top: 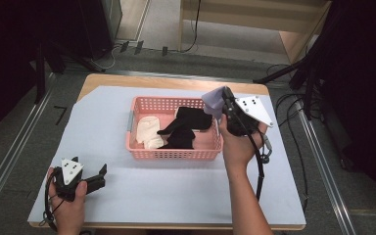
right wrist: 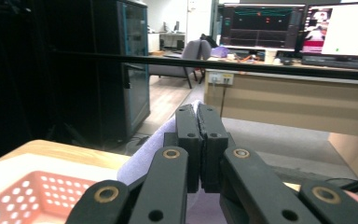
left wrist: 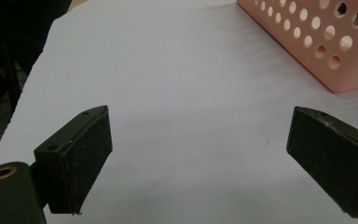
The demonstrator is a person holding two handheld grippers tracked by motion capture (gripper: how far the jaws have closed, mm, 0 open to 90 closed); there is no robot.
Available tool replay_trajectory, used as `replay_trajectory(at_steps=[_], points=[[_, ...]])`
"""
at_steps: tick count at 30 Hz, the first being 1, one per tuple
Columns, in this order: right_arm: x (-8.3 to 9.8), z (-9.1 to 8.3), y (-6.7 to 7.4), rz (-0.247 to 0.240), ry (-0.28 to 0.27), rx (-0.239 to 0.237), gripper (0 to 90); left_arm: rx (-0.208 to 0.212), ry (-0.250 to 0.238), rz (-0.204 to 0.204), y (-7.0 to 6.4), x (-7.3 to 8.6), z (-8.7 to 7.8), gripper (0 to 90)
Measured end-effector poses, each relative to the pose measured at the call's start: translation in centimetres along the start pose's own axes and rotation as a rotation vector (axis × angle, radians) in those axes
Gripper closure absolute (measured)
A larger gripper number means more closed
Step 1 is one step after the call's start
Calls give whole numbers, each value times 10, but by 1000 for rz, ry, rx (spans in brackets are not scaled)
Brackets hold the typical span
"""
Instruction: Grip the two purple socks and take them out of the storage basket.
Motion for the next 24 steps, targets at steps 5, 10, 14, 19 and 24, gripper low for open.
replay_trajectory(at_steps=[5,10,14,19,24], points=[[3,-7,-21,2,7,36,896,-2,0,1,0,0,0,75],[12,-13,-42,7,20,72,895,-2,-5,2,0,0,0,75],[28,-16,-59,5,46,106,895,-1,-9,2,-1,-1,0,75],[63,-15,-80,20,114,148,894,-4,-9,2,-1,0,0,78],[101,-16,-97,43,196,175,892,-5,-7,5,-1,0,0,78]])
Point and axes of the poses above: each handheld gripper's, and its own axes: z roughly forward along the jaws, x roughly out of its underside, y roughly to its left, the point moved 10 cm from there along z, roughly forward along the jaws, and after that the axes turned 8 degrees about -z, right-handed, at the moved point
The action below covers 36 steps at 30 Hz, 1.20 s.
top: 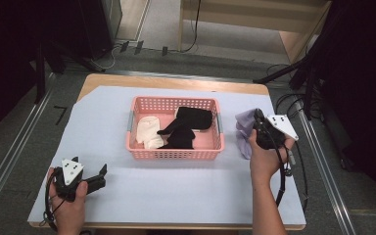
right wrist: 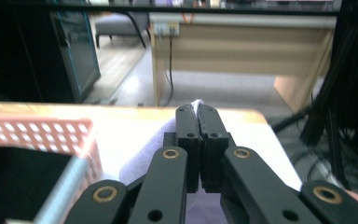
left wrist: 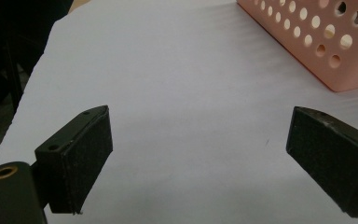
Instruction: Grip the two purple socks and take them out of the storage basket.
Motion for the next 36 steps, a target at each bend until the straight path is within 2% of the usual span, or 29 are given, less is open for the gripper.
replay_trajectory(at_steps=[3,6,8,10,12,21,24,28,31,36], points=[[21,3,-5,11,48,-1,877,0,0,2,0,0,0,78],[37,3,-6,23,80,-23,793,-1,-1,4,0,0,0,78],[45,0,-6,66,88,-50,715,-2,-1,7,0,0,0,78],[50,-4,-6,106,95,-67,681,-5,3,7,0,0,-1,78],[55,-9,-7,111,103,-77,651,-4,3,8,0,0,-1,78],[70,-35,-18,72,100,-121,578,-6,-5,6,-1,0,0,79],[77,-44,-21,81,108,-144,553,-6,-5,8,-1,0,-1,78],[84,-55,-25,62,101,-182,505,-6,-5,8,-1,0,-1,79],[89,-64,-26,27,92,-215,480,-7,-6,8,-1,0,-1,78],[99,-77,-31,-1,102,-227,451,-6,-7,7,-1,0,-1,79]])
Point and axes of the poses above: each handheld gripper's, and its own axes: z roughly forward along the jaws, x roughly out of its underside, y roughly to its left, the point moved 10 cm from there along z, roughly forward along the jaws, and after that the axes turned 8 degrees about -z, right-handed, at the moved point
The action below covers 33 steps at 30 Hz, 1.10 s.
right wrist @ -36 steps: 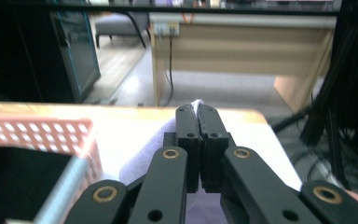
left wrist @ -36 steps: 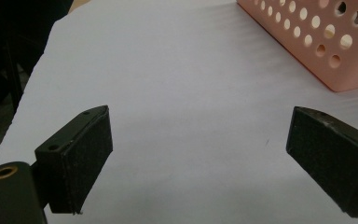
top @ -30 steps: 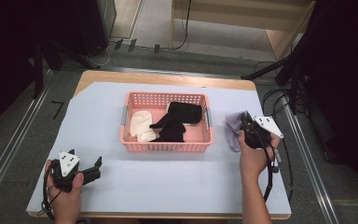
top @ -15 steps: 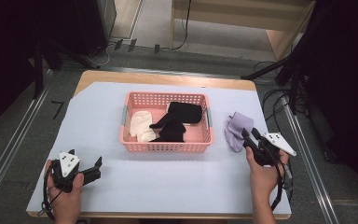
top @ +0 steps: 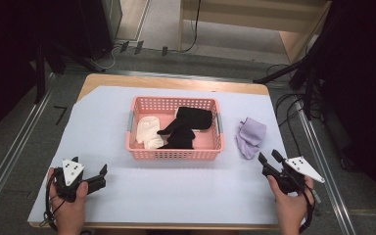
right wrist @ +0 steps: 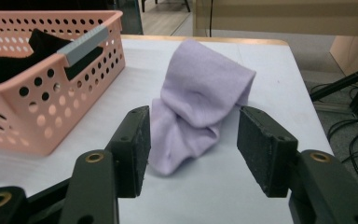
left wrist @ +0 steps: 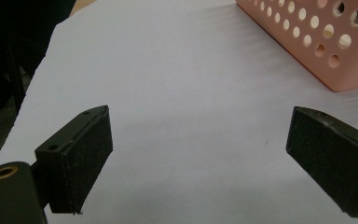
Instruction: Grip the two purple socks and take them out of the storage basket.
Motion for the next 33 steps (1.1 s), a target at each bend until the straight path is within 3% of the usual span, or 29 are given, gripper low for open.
replay_trajectory(at_steps=[4,12,20,23,30,33], points=[[10,-10,-7,-10,10,14,451,1,1,0,0,0,0,79],[33,-27,-20,19,25,43,451,2,-3,-2,0,0,0,78],[43,-43,-32,26,28,72,452,9,-3,-11,1,0,-1,79],[49,-46,-32,36,24,73,450,12,-5,-20,1,0,-1,79],[47,-51,-29,7,-18,94,425,33,-16,-53,3,-2,-2,79],[48,-49,-29,13,-4,96,372,25,-14,-58,4,-2,-2,128]])
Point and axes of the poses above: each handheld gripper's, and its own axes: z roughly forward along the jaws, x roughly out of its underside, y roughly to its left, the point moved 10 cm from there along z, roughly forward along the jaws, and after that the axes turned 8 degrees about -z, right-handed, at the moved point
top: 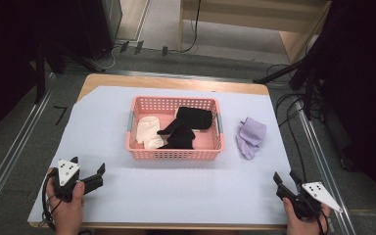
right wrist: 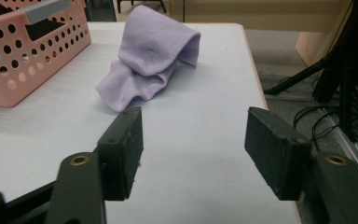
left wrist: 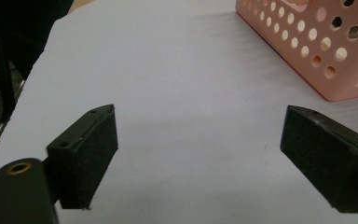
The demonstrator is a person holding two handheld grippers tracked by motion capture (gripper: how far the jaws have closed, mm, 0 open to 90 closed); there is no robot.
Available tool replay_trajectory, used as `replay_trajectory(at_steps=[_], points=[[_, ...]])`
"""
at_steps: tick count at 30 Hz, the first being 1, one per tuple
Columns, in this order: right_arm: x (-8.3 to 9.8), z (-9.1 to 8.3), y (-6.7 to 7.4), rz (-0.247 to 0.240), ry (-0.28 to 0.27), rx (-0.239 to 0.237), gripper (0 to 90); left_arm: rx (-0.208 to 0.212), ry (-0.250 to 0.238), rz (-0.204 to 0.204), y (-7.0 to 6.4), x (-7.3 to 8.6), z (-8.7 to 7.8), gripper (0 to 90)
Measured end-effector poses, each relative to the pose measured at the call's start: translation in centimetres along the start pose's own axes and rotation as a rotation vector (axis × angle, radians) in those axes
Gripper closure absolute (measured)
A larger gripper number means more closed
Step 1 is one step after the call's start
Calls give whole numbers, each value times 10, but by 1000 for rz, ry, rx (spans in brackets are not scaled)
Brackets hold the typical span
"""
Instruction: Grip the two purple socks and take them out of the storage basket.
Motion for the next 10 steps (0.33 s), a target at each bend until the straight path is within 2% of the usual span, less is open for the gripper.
replay_trajectory(at_steps=[6,10], points=[[6,9,4,12,91,-78,311,0,-16,-21,3,-1,-2,131],[8,11,3,-1,117,-38,309,3,-35,-33,3,-2,-4,130]])
Point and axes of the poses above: each handheld gripper's, and its own axes: z roughly forward along the jaws, x roughly out of its underside, y roughly to its left, the point moved 10 cm from there along z, roughly forward along the jaws, and after that the axes turned 8 degrees about -z, right-handed, at the moved point
